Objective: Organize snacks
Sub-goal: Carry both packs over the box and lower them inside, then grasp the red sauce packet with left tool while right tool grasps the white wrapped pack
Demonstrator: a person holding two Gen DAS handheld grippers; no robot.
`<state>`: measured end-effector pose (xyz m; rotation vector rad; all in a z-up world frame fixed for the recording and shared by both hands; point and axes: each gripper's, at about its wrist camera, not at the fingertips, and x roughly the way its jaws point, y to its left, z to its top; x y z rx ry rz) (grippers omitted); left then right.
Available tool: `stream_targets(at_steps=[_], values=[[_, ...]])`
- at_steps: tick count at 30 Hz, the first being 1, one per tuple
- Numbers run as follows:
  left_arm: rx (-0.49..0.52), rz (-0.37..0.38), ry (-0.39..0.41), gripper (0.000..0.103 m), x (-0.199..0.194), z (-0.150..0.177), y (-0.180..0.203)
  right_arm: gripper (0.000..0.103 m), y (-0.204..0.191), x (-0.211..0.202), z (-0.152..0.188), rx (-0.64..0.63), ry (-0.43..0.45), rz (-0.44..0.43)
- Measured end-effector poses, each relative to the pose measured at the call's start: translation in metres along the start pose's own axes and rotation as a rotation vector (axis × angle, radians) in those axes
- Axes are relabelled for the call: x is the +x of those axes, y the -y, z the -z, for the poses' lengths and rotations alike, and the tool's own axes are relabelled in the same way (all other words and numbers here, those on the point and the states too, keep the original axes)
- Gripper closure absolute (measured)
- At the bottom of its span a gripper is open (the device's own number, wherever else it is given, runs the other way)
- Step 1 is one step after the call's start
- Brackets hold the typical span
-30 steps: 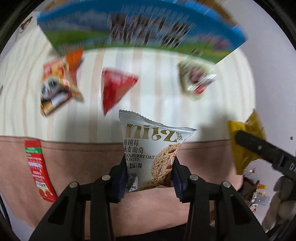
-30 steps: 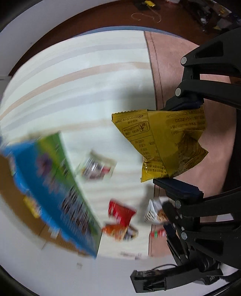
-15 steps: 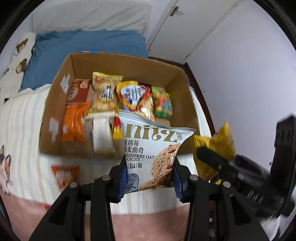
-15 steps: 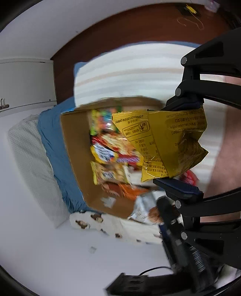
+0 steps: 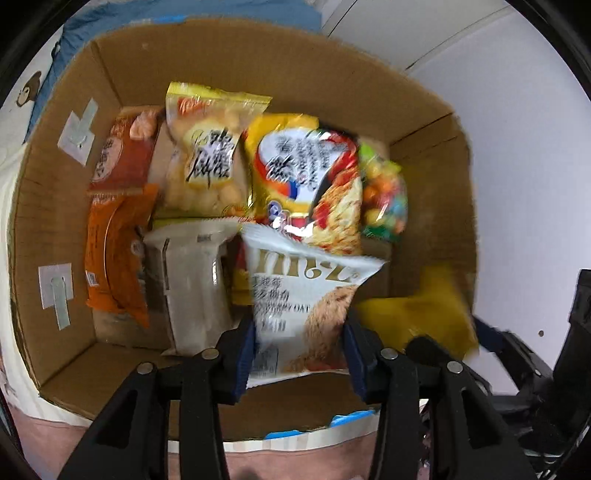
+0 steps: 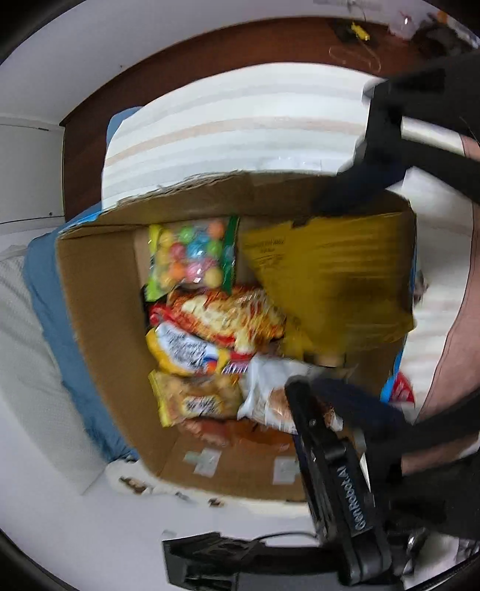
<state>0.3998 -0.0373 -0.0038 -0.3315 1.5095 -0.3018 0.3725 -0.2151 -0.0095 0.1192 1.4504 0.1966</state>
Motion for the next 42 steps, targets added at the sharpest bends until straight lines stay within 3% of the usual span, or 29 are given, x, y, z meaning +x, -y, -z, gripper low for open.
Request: stream_targets(at_steps=[1, 2, 3, 5, 13, 18, 25, 30, 33, 38, 42], values=[[0.018, -0.023, 0.006, 0.046, 0.001, -0.001, 0.000, 0.006, 0.001, 0.002, 0.000, -0.007, -0.006, 0.004], [0.026, -0.051, 0.018, 0.027, 0.000, -0.001, -0.001, 0.006, 0.001, 0.003, 0.000, -0.008, -0.014, 0.009], [0.034, -0.074, 0.025, 0.014, 0.000, -0.002, -0.003, 0.006, 0.002, 0.004, -0.001, -0.008, -0.017, 0.009], [0.036, -0.081, 0.036, 0.010, -0.006, -0.006, -0.004, 0.006, 0.001, 0.005, -0.001, -0.023, -0.025, 0.020], [0.063, -0.092, 0.080, 0.008, -0.020, -0.007, -0.004, 0.005, -0.010, 0.000, 0.004, -0.042, -0.009, 0.057], [0.105, -0.113, 0.198, 0.008, -0.056, 0.010, 0.007, 0.004, -0.023, -0.028, 0.013, -0.055, 0.060, 0.036], [0.129, -0.201, 0.406, 0.008, -0.115, 0.066, 0.003, 0.004, -0.044, -0.071, 0.055, -0.055, 0.146, -0.061], [0.078, -0.250, 0.452, 0.008, -0.129, 0.126, -0.038, 0.004, -0.046, -0.062, 0.096, -0.034, 0.137, -0.088], [0.026, -0.300, 0.411, 0.008, -0.113, 0.160, -0.071, 0.004, -0.040, -0.038, 0.119, -0.005, 0.096, -0.089], [-0.116, -0.365, 0.212, 0.008, -0.052, 0.221, -0.145, 0.004, -0.022, 0.005, 0.141, 0.075, 0.031, -0.076], [-0.231, -0.327, 0.049, 0.008, 0.002, 0.249, -0.193, 0.004, -0.008, 0.027, 0.144, 0.122, 0.018, -0.034]])
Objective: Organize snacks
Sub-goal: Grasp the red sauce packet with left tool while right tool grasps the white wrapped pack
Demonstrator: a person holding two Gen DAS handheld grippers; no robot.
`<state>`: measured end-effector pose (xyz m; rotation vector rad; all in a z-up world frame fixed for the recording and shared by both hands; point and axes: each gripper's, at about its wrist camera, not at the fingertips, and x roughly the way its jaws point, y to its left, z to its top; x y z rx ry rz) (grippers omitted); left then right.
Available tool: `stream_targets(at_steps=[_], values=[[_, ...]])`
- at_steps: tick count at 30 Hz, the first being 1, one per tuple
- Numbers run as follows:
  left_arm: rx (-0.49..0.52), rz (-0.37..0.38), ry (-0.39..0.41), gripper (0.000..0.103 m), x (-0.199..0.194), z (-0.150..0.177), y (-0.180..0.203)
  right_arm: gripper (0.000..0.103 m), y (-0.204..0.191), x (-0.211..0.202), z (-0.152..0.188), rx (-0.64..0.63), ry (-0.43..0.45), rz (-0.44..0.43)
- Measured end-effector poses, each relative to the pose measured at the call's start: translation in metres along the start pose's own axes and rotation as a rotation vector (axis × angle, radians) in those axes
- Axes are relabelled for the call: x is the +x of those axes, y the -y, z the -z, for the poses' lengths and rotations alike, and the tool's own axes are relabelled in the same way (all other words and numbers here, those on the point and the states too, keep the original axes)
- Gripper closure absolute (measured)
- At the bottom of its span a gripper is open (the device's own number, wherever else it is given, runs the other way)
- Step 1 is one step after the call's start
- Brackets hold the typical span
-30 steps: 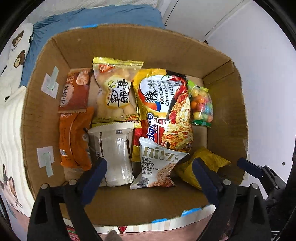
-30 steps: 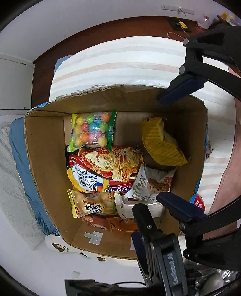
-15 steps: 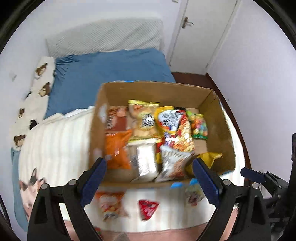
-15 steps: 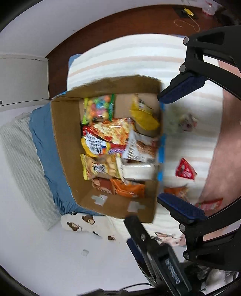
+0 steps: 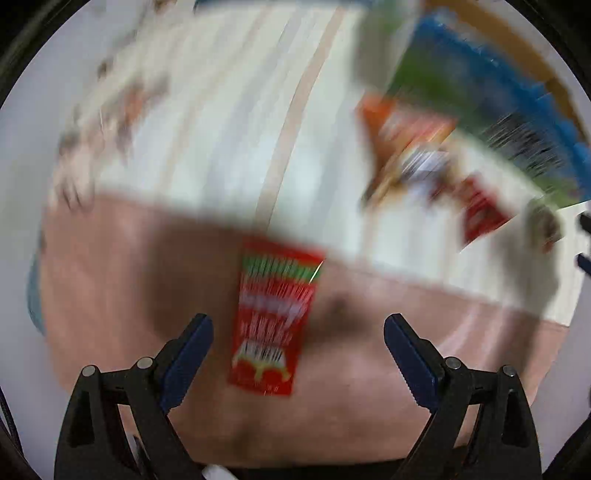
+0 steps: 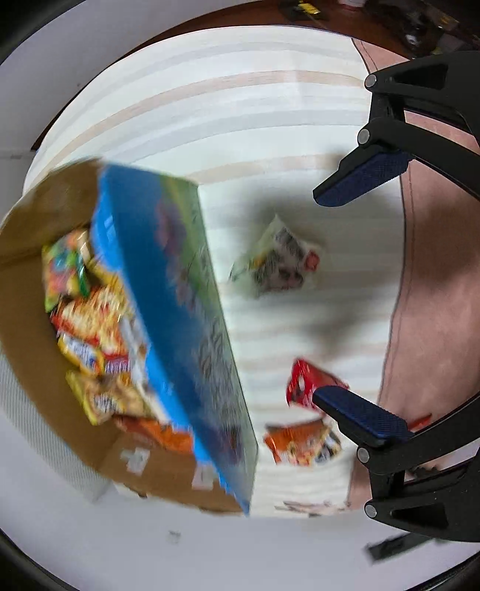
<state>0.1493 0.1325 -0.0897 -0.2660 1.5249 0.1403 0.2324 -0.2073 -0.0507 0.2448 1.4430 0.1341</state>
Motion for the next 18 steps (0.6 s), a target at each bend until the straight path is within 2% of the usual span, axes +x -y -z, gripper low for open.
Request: stream_targets(at_steps=[4, 5, 6, 7, 8, 9, 10, 14, 18], values=[[-0.049, 0.042, -0.079, 0.009, 0.040, 0.005, -0.015, 0.007, 0.007, 0.023, -0.007, 0.031, -0.012, 0.021], [-0.051, 0.049, -0.076, 0.015, 0.045, 0.003, -0.016, 0.009, 0.007, 0.028, -0.008, 0.038, -0.014, 0.021], [-0.053, 0.043, -0.075, 0.021, 0.049, 0.002, -0.017, 0.017, 0.007, 0.033, -0.010, 0.044, -0.017, 0.018], [-0.054, 0.037, -0.074, 0.022, 0.051, 0.000, -0.016, 0.031, 0.008, 0.042, -0.013, 0.056, -0.028, 0.018], [-0.051, 0.039, -0.062, 0.028, 0.051, -0.002, -0.015, 0.037, 0.008, 0.048, -0.015, 0.065, -0.040, 0.021], [-0.041, 0.034, -0.041, 0.045, 0.048, -0.004, -0.012, 0.045, 0.009, 0.054, -0.016, 0.071, -0.051, 0.026], [-0.028, 0.029, -0.035, 0.050, 0.046, -0.005, -0.010, 0.055, 0.009, 0.059, -0.017, 0.078, -0.048, 0.033], [-0.011, 0.028, -0.027, 0.055, 0.039, -0.007, -0.008, 0.057, 0.007, 0.057, -0.012, 0.045, -0.008, 0.032], [-0.016, 0.052, -0.018, 0.055, 0.029, 0.003, -0.003, 0.057, 0.004, 0.050, 0.012, -0.029, -0.038, 0.020]])
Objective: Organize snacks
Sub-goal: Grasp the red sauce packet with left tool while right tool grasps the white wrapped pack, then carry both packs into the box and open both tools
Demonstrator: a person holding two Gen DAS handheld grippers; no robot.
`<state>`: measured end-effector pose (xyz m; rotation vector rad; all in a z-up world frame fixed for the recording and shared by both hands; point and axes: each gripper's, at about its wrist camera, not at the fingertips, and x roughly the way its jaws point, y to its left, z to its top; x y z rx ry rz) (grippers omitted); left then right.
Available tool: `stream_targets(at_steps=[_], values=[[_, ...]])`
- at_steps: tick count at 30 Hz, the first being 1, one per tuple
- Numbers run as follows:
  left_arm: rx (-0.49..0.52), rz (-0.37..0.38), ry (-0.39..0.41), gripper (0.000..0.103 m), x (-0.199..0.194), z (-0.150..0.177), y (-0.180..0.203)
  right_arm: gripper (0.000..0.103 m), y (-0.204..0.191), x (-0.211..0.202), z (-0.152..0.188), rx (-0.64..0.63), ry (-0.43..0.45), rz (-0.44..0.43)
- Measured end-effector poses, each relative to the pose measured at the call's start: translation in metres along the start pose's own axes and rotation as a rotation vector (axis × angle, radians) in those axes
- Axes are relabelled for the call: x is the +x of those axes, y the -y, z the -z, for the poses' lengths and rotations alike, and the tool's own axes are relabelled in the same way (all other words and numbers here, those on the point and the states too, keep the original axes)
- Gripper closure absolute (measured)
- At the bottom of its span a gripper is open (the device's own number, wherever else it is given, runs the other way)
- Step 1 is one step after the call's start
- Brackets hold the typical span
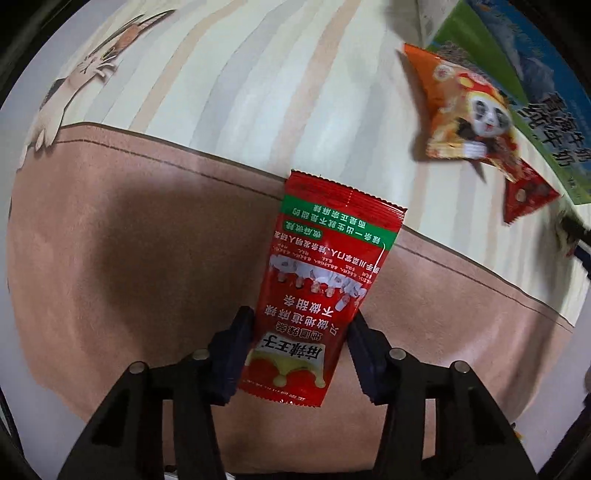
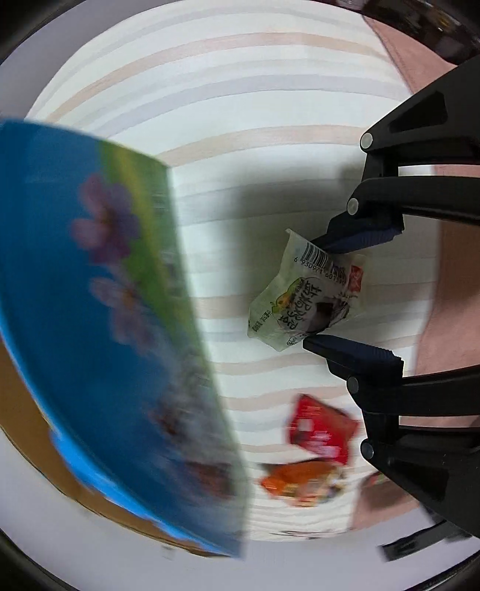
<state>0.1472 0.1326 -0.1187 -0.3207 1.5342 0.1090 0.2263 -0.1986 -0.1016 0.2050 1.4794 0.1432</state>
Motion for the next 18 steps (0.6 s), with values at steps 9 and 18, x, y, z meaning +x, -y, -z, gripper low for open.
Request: stream_targets(at_steps=[9, 18], values=[[0.134, 0.101, -0.035, 0.055, -0.007, 0.031, 0.076, 0.057, 0.014, 0.000, 0.104, -0.100, -0.192, -0.042], [0.252, 0.017, -0.065, 0.052, 0.031, 0.029, 0.123, 0.052, 0.032, 0.017, 0.125, -0.021, -0.227, -0.027]])
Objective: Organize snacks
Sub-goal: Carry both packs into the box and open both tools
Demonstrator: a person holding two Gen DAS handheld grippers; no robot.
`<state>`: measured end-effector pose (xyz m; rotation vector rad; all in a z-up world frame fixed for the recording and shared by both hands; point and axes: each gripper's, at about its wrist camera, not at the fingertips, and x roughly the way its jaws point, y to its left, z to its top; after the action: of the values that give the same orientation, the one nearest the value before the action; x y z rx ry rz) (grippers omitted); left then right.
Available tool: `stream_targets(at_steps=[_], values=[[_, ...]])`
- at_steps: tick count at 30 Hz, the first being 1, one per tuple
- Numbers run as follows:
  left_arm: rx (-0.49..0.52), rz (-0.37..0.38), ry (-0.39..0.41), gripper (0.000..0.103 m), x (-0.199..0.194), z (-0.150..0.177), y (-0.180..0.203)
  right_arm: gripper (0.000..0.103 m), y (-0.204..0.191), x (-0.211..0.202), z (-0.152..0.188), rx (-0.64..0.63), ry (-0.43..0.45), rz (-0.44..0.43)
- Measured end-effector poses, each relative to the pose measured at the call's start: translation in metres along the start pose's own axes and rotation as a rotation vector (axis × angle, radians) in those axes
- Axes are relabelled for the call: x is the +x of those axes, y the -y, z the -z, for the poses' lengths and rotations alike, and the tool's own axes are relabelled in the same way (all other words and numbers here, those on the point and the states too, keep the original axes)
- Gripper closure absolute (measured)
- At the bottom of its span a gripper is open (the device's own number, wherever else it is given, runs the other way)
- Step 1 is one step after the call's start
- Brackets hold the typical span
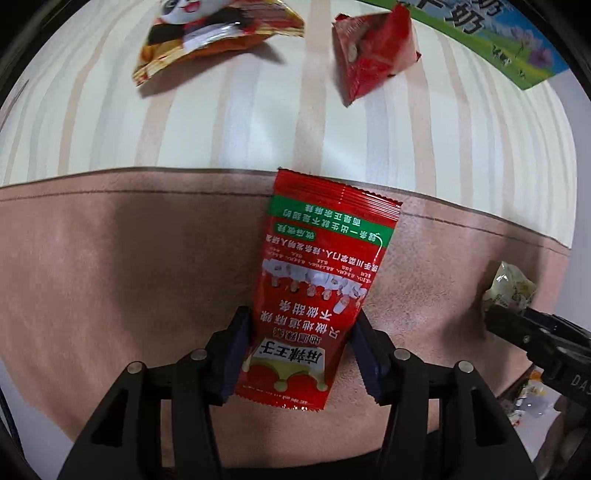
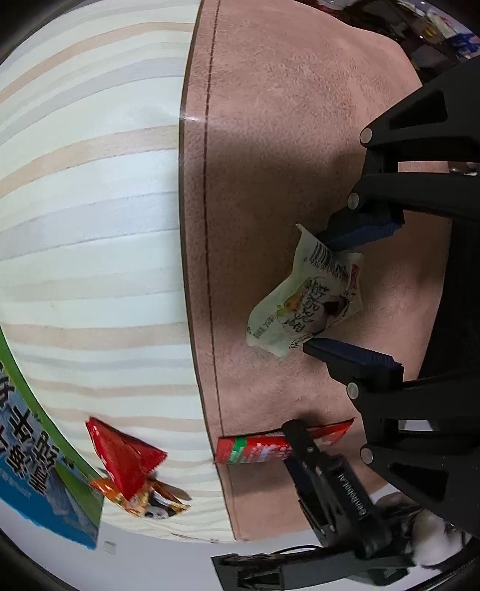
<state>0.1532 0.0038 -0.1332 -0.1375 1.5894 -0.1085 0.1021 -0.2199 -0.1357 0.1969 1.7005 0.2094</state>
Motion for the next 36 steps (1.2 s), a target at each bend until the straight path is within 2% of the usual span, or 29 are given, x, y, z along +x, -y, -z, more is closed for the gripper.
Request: stream_targets(at_steps=[4, 6, 9, 12, 15, 19, 21, 22, 23, 25, 27, 31, 36], values=[[0.005, -0.003, 0.027, 0.055, -0.004, 0.001, 0.007, 0.055, -0.006, 0.004, 0.001, -0.002, 0.044, 0.041], [-0.001, 0.012, 0.038, 0.058, -0.011, 0.017, 0.005, 0.056, -0.014, 0.004, 0.008, -0.034, 0.059, 0.057], [-0.018, 0.054, 0.067, 0.058, -0.035, 0.022, -0.003, 0.056, -0.025, -0.007, 0.013, -0.068, 0.075, 0.040], [-0.017, 0.094, 0.116, 0.058, -0.072, 0.022, -0.002, 0.056, -0.028, -0.027, 0.014, -0.096, 0.103, 0.010], [-0.014, 0.170, 0.170, 0.058, -0.114, 0.020, 0.004, 0.056, -0.039, -0.053, 0.013, -0.116, 0.139, -0.041], [0.018, 0.250, 0.279, 0.058, -0.178, 0.006, 0.017, 0.056, -0.052, -0.108, -0.005, -0.142, 0.208, -0.127], [0.032, 0.278, 0.323, 0.058, -0.210, -0.013, 0.022, 0.056, -0.059, -0.131, -0.017, -0.156, 0.245, -0.152], [0.028, 0.297, 0.334, 0.058, -0.204, -0.040, 0.024, 0.056, -0.060, -0.149, -0.029, -0.164, 0.276, -0.166], [0.023, 0.311, 0.342, 0.058, -0.210, -0.046, 0.022, 0.056, -0.062, -0.161, -0.037, -0.173, 0.300, -0.168], [0.014, 0.327, 0.366, 0.058, -0.225, -0.073, 0.018, 0.056, -0.066, -0.186, -0.064, -0.187, 0.366, -0.150], [0.012, 0.309, 0.380, 0.058, -0.238, -0.096, 0.020, 0.056, -0.069, -0.201, -0.092, -0.185, 0.416, -0.119], [-0.018, 0.319, 0.337, 0.058, -0.231, -0.154, 0.017, 0.056, -0.077, -0.208, -0.157, -0.151, 0.457, -0.057], [-0.041, 0.290, 0.268, 0.058, -0.209, -0.217, 0.024, 0.056, -0.074, -0.204, -0.211, -0.135, 0.439, 0.024]])
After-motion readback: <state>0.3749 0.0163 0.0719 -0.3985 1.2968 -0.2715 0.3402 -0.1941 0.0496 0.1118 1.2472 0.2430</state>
